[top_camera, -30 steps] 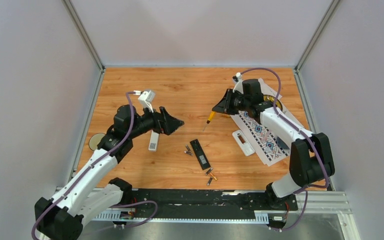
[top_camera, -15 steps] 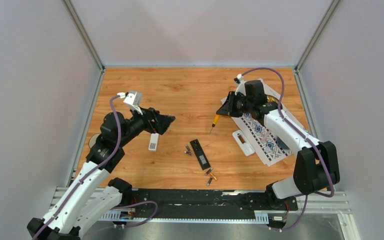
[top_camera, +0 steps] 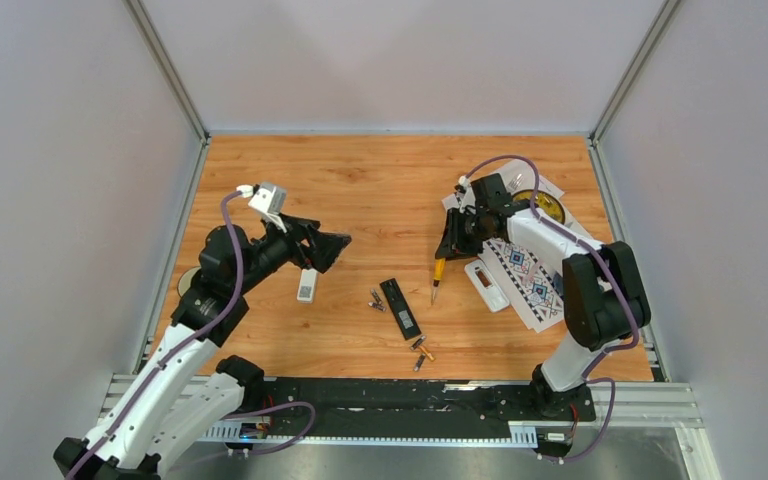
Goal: Unload the batteries from the remote control
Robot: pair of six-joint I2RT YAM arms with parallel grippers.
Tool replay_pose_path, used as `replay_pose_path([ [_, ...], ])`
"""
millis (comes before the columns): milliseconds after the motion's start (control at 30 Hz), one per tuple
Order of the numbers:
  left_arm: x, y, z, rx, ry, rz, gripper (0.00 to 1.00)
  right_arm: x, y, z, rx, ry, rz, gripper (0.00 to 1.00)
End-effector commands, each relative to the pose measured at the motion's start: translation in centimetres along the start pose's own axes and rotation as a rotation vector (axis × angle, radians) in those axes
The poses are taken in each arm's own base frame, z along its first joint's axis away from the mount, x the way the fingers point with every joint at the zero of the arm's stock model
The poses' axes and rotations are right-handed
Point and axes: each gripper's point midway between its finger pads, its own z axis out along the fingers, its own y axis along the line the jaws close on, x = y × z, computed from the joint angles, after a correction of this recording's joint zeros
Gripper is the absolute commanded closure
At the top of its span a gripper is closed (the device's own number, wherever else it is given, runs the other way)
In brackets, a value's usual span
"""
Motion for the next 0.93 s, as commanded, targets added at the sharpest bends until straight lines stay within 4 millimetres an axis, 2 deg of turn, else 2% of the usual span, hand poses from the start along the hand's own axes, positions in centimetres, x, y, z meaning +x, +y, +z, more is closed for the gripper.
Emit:
replay_pose_path([
  [0, -0.3, -1.3, 0.5, 0.076, 0.017, 0.006, 0.00, -2.0, 0.8, -0.5, 0.000, -0.058, -0.019, 0.60],
  [67, -0.2, -1.4, 0.6, 0.082, 0.022, -0.002, 0.00, -2.3, 0.9, -1.0, 0.004, -0.085, -0.020, 0.45],
  [133, -0.5, -1.4, 0.5, 0.078, 0.009, 0.000, 0.00, -3.0, 1.2, -1.6, 0.006, -0.119, -0.031, 0.36],
  [267, -0.8, -1.0, 0.3, 0.055, -0.019, -0.007, 0.00, -4.0, 2.0, -3.1, -0.002, -0.192, -0.056, 0.06],
  [300, -1.0, -0.8, 0.4, 0.037, -0.028, -0.010, 0.00, -4.4, 2.5, -3.7, -0.011, -0.220, -0.069, 0.02],
  [500, -0.8, 1.1, 0.4, -0.070, -0.014, -0.022, 0.00, -5.2, 3.4, -5.5, -0.024, -0.288, -0.081, 0.00],
  [533, -0.2, 1.5, 0.3, -0.090, 0.008, -0.024, 0.00, -5.2, 3.5, -5.7, -0.026, -0.293, -0.081, 0.00],
  [700, 0.0, 3.1, -0.5, -0.184, 0.016, 0.014, 0.00, -5.9, 4.2, -7.6, -0.023, -0.360, -0.100, 0.00],
  [900, -0.7, 3.9, -1.8, -0.235, -0.022, 0.066, 0.00, -7.0, 6.3, -11.6, -0.052, -0.484, -0.140, 0.00],
])
